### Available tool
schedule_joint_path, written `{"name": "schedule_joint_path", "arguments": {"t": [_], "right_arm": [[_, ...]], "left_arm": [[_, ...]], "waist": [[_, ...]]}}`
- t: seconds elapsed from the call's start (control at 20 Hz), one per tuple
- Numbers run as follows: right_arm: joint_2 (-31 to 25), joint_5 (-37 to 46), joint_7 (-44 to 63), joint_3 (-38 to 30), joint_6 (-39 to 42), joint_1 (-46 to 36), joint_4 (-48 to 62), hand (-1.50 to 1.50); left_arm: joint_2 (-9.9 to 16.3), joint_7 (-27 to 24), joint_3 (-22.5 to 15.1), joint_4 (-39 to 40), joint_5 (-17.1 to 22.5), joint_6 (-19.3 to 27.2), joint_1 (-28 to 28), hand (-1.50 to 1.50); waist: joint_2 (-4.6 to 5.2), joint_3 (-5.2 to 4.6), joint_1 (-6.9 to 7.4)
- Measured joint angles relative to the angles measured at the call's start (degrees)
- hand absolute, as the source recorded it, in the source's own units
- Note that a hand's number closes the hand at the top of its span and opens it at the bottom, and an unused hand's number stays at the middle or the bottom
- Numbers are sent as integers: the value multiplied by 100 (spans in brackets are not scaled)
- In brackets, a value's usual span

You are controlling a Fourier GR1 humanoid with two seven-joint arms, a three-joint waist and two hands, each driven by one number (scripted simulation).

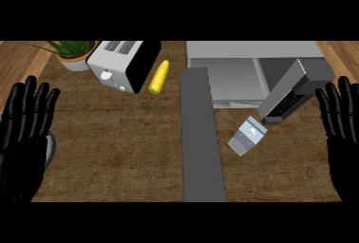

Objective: Pick up the milk, place it into the microwave and close the microwave

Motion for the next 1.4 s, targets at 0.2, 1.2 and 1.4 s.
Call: {"name": "schedule_joint_path", "arguments": {"t": [0.2,1.2,1.4], "right_arm": [[-347,-517,-49,-166,570,-153,-2,-150],[-1034,-2075,218,-551,2399,-486,736,-150],[-921,-1665,-69,-555,2465,-416,1142,-150]], "left_arm": [[80,-67,74,94,132,-134,-90,-150],[445,451,1472,-837,2962,-1646,1602,-150],[390,557,1653,-1130,3219,-1793,1887,-150]], "waist": [[143,49,75],[219,73,166],[220,75,169]]}}
